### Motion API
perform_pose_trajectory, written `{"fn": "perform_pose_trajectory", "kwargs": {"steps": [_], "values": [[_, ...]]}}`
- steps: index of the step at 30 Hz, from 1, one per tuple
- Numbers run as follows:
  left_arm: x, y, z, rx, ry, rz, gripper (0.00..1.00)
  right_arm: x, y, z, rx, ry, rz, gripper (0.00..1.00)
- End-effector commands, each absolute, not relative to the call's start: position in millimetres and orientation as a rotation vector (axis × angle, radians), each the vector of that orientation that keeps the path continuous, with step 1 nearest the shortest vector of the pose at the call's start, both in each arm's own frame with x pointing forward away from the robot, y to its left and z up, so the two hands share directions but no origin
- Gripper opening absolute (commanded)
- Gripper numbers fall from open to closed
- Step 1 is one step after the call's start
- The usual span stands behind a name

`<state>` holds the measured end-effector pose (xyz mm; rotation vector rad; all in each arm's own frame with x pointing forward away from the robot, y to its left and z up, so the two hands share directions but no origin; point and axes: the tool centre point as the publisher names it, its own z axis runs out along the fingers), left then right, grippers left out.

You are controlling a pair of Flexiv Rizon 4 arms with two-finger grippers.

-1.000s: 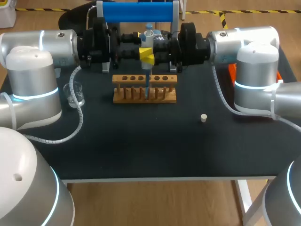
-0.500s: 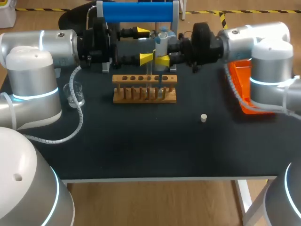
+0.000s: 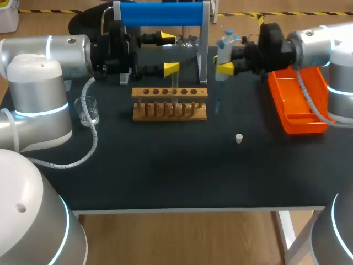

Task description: Invert the test tube, pick up the pipette, mount the tip to pipette, aspirate from beaker and dispense into the tube, eject the tip, return the pipette, and cap with the stopper.

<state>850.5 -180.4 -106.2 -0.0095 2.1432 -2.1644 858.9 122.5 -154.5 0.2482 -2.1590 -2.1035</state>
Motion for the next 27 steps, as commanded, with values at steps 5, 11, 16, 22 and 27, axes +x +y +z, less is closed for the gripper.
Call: {"fn": "perform_pose_trajectory", "kwargs": {"steps": [5, 11, 16, 22, 27], "values": [[851, -180, -107, -0.006, 2.143, -2.167, 1.0, 870, 77, -155, 0.238, -2.147, -2.119, 0.0], [851, -180, -107, -0.006, 2.143, -2.167, 1.0, 872, 73, -154, 0.229, -2.147, -2.127, 0.0], [851, -180, -107, -0.006, 2.143, -2.167, 1.0, 872, 73, -154, 0.229, -2.147, -2.127, 0.0], [851, -180, -107, -0.006, 2.143, -2.167, 1.0, 872, 73, -154, 0.229, -2.147, -2.127, 0.0], [851, -180, -107, -0.006, 2.143, -2.167, 1.0, 872, 73, -154, 0.229, -2.147, -2.127, 0.0]]}}
